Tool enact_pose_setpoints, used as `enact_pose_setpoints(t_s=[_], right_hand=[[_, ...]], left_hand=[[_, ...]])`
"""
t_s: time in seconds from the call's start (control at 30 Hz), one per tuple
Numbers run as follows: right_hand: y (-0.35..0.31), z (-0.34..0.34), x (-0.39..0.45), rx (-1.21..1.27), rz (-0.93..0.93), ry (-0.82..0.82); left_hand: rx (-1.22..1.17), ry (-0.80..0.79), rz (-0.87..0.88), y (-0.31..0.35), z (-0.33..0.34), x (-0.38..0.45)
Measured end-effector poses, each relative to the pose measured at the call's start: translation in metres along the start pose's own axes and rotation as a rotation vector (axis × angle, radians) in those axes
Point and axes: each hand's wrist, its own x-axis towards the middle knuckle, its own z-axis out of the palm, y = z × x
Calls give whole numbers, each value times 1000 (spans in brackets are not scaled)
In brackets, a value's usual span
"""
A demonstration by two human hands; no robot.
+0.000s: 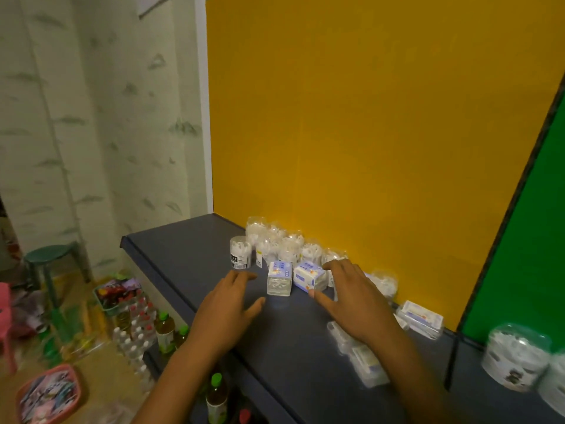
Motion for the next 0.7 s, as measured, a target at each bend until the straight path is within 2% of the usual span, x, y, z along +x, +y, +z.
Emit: enact_pose_setpoints(t_s=[0.4, 0.7], right_hand=[[-33, 49, 58, -104, 238, 63], [-47, 63, 57, -98, 364, 89]], left_hand=[[-166, -178, 216, -75, 28, 119], [-214, -424, 290, -80, 57, 164]])
